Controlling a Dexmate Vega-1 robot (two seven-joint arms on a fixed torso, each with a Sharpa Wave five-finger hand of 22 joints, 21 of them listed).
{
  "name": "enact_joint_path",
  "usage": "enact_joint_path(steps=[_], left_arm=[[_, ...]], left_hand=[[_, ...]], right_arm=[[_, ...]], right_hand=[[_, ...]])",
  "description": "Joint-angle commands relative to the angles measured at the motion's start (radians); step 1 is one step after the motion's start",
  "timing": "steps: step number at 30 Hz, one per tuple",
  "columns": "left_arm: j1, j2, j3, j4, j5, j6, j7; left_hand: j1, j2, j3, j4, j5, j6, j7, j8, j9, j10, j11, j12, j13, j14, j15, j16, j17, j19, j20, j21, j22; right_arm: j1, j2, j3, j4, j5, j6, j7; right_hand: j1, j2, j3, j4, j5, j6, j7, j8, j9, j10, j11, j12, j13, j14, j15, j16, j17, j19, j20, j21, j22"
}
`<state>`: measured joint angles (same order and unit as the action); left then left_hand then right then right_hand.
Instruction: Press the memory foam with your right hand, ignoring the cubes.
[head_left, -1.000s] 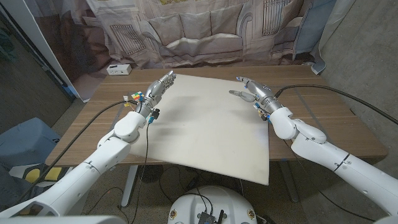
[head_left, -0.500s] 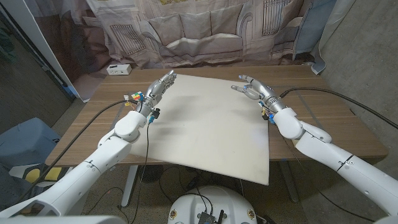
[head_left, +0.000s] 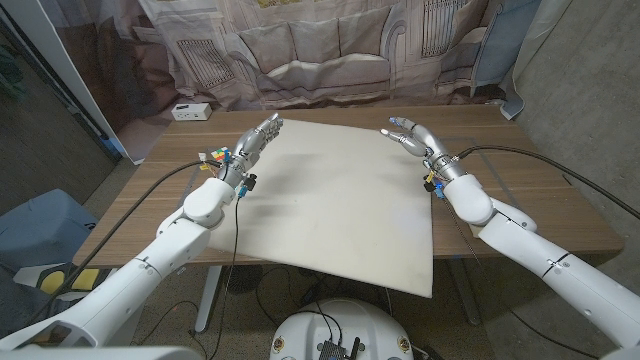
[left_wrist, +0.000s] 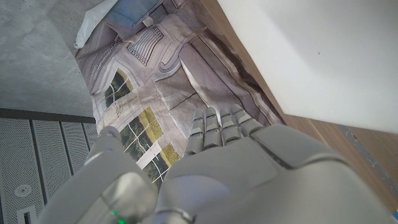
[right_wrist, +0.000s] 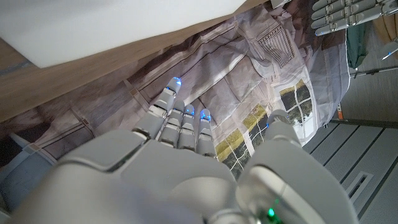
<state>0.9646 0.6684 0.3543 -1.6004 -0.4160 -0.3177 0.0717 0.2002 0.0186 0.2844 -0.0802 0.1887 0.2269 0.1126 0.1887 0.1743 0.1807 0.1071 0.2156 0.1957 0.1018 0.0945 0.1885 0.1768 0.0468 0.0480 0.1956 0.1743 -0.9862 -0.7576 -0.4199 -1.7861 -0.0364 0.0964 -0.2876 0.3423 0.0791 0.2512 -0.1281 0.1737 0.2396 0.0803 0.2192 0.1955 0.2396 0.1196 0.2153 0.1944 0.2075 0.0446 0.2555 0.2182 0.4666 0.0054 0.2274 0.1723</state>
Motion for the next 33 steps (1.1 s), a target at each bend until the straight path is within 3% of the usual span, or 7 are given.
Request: enact_joint_path(steps=[1,7,16,33], left_arm=[[-0.009,0.003,0.002,0.009,-0.01,-0.003,-0.019],[-0.015,0.004,0.003,0.016,-0.017,-0.001,-0.029],[-0.016,0.007,0.002,0.009,-0.024,0.01,-0.029],[-0.046,-0.02,0.022,0.053,-0.04,0.006,-0.053]], left_hand=[[0.001,0.006,0.004,-0.003,-0.001,0.006,0.0,0.0,0.005,0.005,-0.001,-0.001,0.001,0.006,0.001,0.0,0.003,-0.003,0.004,0.0,0.004],[0.001,0.006,0.003,-0.004,-0.001,0.006,0.001,0.0,0.005,0.005,-0.002,-0.001,0.001,0.005,0.002,-0.001,0.003,-0.004,0.004,0.0,0.004],[0.0,0.006,0.003,-0.005,-0.001,0.005,-0.001,-0.001,0.005,0.003,-0.003,-0.002,0.001,0.004,0.001,-0.001,0.003,-0.006,0.006,-0.001,0.004],[0.0,0.007,0.003,-0.006,-0.001,0.004,-0.002,-0.001,0.005,0.002,-0.002,-0.003,0.001,0.002,0.003,-0.001,0.004,-0.007,0.006,-0.001,0.004]], right_arm=[[-0.023,0.029,0.046,0.058,0.143,0.09,0.032],[-0.036,0.027,0.064,0.05,0.159,0.085,0.018],[-0.039,0.054,0.085,0.099,0.283,0.143,0.073],[-0.017,0.141,0.112,0.281,0.569,0.289,0.252]], right_hand=[[0.002,0.001,0.0,-0.002,0.005,0.007,0.003,0.005,0.003,0.009,0.004,0.008,0.004,0.012,0.003,0.001,0.003,0.007,0.001,-0.002,0.0],[0.003,0.002,0.0,-0.003,0.005,0.009,0.004,0.004,0.003,0.009,0.004,0.006,0.005,0.012,0.005,0.001,0.003,0.007,0.003,-0.004,0.0],[0.005,0.003,0.0,-0.004,0.005,0.012,0.003,0.004,0.003,0.009,0.008,0.005,0.005,0.009,0.008,-0.001,0.004,0.005,0.005,-0.007,0.0],[0.005,0.003,-0.001,-0.005,0.003,0.023,0.015,0.003,0.002,0.009,0.015,0.001,0.005,0.008,0.015,-0.005,0.004,0.006,0.006,-0.013,-0.001]])
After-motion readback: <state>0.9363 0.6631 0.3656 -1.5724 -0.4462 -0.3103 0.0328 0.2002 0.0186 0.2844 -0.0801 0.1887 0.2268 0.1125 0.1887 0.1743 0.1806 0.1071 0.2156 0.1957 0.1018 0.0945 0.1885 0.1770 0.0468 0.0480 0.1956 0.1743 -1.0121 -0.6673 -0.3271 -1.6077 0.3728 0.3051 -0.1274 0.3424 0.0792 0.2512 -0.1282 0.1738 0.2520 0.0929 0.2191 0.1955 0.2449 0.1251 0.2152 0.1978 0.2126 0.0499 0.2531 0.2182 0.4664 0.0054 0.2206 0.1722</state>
